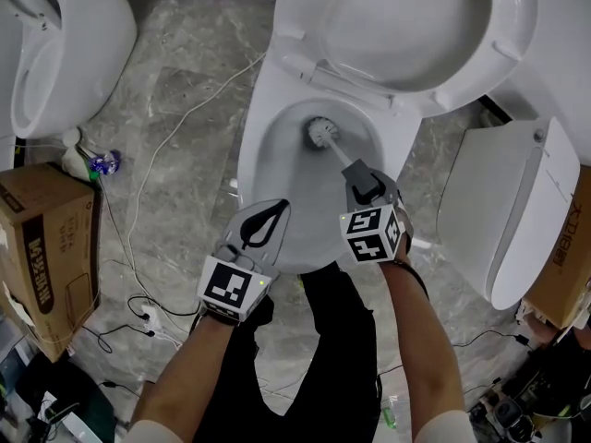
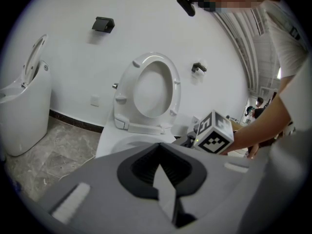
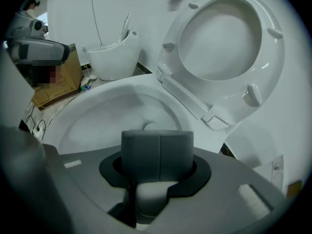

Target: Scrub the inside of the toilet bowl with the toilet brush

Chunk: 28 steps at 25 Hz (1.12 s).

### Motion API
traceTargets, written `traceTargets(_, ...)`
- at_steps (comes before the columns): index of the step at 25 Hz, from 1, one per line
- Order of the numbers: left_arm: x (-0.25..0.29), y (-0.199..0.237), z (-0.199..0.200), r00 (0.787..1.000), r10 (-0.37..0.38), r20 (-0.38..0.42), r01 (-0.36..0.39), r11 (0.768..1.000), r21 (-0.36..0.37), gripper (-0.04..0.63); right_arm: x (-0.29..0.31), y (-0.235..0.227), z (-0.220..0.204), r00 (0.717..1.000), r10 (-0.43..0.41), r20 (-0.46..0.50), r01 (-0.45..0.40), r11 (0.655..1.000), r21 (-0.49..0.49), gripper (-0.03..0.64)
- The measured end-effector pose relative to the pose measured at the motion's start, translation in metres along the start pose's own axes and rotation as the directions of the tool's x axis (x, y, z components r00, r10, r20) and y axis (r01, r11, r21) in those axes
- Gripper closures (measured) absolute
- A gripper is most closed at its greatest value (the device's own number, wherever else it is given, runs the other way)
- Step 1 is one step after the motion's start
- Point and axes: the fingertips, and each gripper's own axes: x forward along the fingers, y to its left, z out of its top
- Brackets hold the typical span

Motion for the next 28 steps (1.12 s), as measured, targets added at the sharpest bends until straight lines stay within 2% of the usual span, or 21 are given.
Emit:
traceTargets(5,-0.003,-0.006,0.007,1.0,-0.003,0.002,0.003,1.0,-0.01,0.591,-0.012,-0.007,-0.017,0.999,0.008,-0.053,-0.013,0.996,-0.083,0.454)
traceTargets(10,-0.011,-0.009,0.007,1.0,0.001,-0.006,-0.001,1.0,-0.013,0.591,-0.024,0.002,-0.032,0.996,0.012,-0.093,-0.02,0.996,-0.089,0.454)
traceTargets(14,-0.016,-0.016,0.013,1.0,-0.007,-0.011,0.007,1.0,-0.011,0.591,-0.031,0.024,-0.046,0.991,0.04,-0.128,-0.047,0.997,-0.054,0.454)
traceTargets(19,-0.025,-0.015,0.015,1.0,-0.002,-0.013,0.002,1.0,-0.013,0.591,-0.039,0.061,-0.053,0.987,0.097,-0.127,-0.091,0.995,0.048,0.454)
traceTargets(23,-0.031,-0.01,0.008,1.0,0.001,-0.021,-0.001,1.0,-0.012,0.591,-0.04,0.079,-0.046,0.99,0.097,-0.103,-0.086,0.99,0.109,0.454)
traceTargets(28,-0.03,-0.006,0.008,1.0,0.002,-0.019,-0.002,1.0,-0.011,0.591,-0.033,0.078,-0.033,0.995,0.076,-0.069,-0.065,0.985,0.159,0.454)
